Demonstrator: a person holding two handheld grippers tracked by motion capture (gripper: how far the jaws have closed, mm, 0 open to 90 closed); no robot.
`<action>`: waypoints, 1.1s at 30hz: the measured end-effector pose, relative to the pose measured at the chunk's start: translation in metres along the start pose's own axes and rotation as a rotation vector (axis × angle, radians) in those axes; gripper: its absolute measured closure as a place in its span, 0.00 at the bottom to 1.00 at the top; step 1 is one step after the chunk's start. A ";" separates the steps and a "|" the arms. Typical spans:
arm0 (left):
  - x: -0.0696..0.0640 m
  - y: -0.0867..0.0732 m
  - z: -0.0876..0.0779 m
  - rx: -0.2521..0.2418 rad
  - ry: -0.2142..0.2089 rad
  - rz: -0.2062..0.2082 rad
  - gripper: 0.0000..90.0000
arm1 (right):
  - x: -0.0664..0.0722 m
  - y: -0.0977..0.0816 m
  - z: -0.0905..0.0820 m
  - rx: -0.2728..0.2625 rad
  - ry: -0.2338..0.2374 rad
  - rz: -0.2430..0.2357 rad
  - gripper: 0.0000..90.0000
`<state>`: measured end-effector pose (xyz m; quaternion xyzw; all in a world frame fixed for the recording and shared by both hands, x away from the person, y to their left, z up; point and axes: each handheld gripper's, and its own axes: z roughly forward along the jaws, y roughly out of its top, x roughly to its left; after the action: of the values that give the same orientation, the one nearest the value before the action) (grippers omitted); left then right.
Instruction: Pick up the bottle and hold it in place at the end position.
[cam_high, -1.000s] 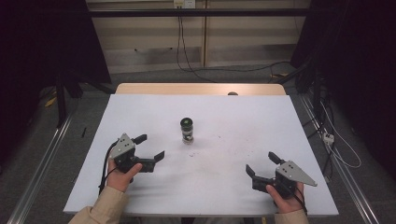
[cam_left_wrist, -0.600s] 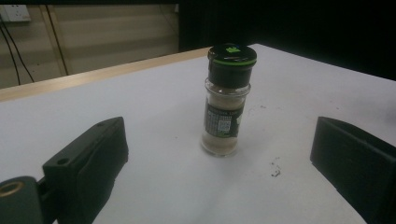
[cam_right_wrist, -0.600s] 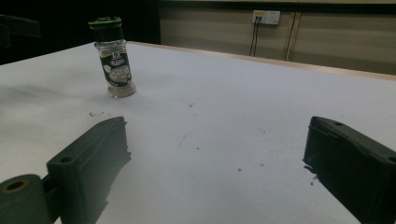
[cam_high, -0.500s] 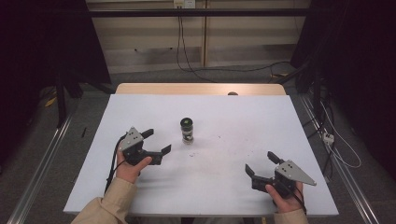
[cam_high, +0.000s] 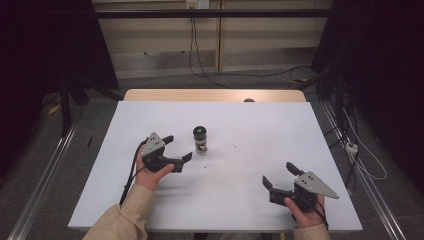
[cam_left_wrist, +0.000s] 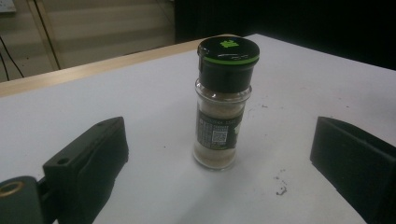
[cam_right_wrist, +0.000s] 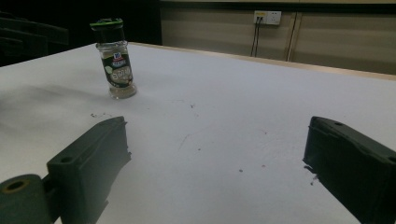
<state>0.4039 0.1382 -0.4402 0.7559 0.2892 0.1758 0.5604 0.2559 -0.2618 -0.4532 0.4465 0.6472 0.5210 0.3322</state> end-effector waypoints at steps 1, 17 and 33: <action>0.000 0.000 0.002 0.003 0.003 0.005 0.05 | 0.000 0.000 0.000 0.000 0.001 -0.001 0.06; -0.003 0.003 0.026 0.043 -0.002 0.010 0.05 | 0.002 0.001 0.001 -0.002 0.013 -0.014 0.06; -0.001 0.004 0.048 0.100 0.025 0.044 0.17 | 0.001 0.001 0.002 -0.004 0.013 -0.008 0.07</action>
<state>0.4320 0.1007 -0.4508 0.7868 0.2880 0.1830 0.5142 0.2570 -0.2598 -0.4526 0.4397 0.6501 0.5239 0.3311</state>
